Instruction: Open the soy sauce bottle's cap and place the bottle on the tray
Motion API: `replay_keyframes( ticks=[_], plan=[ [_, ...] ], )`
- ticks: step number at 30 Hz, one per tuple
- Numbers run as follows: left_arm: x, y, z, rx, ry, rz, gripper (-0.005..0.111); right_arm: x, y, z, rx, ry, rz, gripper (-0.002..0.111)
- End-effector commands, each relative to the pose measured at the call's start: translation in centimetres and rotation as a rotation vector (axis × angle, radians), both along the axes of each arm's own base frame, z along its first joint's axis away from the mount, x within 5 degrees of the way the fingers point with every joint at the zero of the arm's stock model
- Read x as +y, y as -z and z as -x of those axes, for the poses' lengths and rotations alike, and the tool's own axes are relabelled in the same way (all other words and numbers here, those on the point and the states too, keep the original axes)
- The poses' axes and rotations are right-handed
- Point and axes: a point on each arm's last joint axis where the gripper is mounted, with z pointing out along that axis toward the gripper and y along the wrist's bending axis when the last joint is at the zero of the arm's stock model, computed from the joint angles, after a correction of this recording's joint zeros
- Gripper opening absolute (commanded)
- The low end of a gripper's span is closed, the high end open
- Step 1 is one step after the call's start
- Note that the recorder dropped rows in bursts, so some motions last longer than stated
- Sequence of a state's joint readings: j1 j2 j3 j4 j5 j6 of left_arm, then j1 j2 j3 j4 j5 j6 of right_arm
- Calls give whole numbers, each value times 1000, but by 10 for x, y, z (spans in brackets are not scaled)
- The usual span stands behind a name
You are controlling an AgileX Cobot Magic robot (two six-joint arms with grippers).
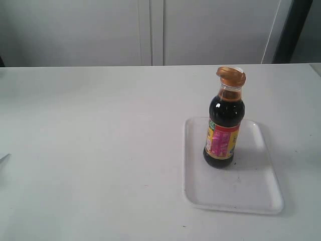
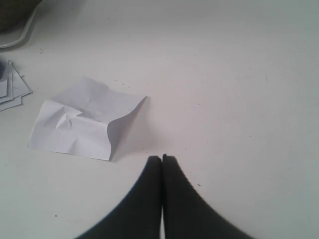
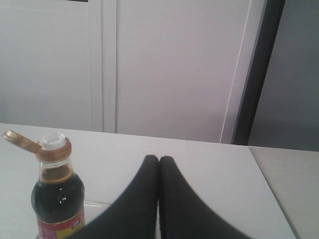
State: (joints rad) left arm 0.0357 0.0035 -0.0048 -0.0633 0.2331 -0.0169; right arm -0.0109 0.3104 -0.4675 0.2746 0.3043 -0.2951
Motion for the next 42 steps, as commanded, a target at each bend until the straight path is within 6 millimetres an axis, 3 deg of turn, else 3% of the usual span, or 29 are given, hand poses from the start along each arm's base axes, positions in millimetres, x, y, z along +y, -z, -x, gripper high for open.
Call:
replay_keyframes(
  ticks=[1, 23, 25, 34, 42],
  plan=[
    [0, 1, 0, -2, -6, 21, 0, 0, 0, 1, -14, 3, -7, 0],
    [0, 1, 0, 0, -6, 19, 0, -7, 1, 1, 2, 81, -6, 0],
    [0, 1, 0, 0, -6, 19, 0, -7, 8, 6, 27, 81, -5, 0],
    [0, 1, 0, 0, -6, 19, 0, -7, 84, 26, 34, 81, 3, 0],
    [0, 1, 0, 0, -6, 19, 0, -7, 127, 18, 132, 82, 13, 0]
  ],
)
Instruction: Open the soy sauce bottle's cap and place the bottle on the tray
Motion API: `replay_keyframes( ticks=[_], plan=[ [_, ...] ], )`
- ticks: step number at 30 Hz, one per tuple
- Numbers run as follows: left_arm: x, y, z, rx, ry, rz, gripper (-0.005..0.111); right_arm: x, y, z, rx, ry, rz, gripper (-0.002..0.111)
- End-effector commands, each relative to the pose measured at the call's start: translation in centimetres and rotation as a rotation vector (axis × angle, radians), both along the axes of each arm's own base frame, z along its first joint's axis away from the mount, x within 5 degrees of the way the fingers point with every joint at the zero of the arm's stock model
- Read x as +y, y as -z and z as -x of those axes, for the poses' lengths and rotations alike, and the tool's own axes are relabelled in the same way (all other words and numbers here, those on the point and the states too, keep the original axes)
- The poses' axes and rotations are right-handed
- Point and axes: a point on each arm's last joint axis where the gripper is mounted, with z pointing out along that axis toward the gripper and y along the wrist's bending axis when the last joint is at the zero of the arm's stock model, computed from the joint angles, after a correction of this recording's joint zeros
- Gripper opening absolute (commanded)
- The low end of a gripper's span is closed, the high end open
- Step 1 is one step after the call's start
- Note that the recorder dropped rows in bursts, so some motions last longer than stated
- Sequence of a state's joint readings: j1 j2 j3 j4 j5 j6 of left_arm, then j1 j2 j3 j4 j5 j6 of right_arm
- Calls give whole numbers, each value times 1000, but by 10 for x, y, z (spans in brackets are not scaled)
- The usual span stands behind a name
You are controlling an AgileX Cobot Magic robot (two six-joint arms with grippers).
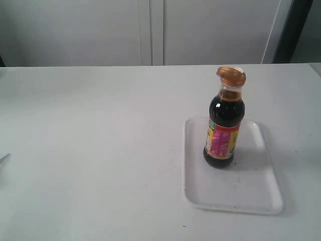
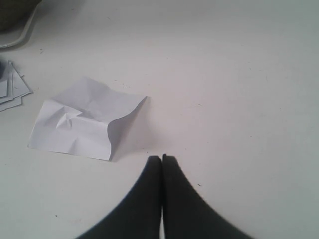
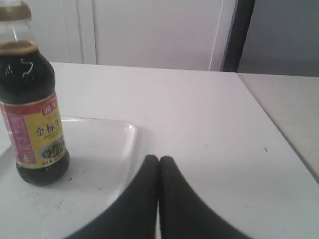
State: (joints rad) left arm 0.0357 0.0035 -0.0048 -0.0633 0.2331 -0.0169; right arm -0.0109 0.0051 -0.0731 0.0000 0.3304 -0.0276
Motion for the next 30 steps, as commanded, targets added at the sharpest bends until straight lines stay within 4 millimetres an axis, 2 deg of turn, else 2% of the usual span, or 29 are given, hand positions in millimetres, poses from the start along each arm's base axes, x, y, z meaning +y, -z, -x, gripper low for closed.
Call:
replay_keyframes(
  ticks=[1, 9, 30],
  plan=[
    [0, 1, 0, 0, -6, 19, 0, 0, 16, -3, 14, 0, 10, 0],
    [0, 1, 0, 0, -6, 19, 0, -1, 23, -2, 51, 1, 23, 0],
    [0, 1, 0, 0, -6, 19, 0, 0, 23, -2, 51, 1, 18, 0]
  ],
)
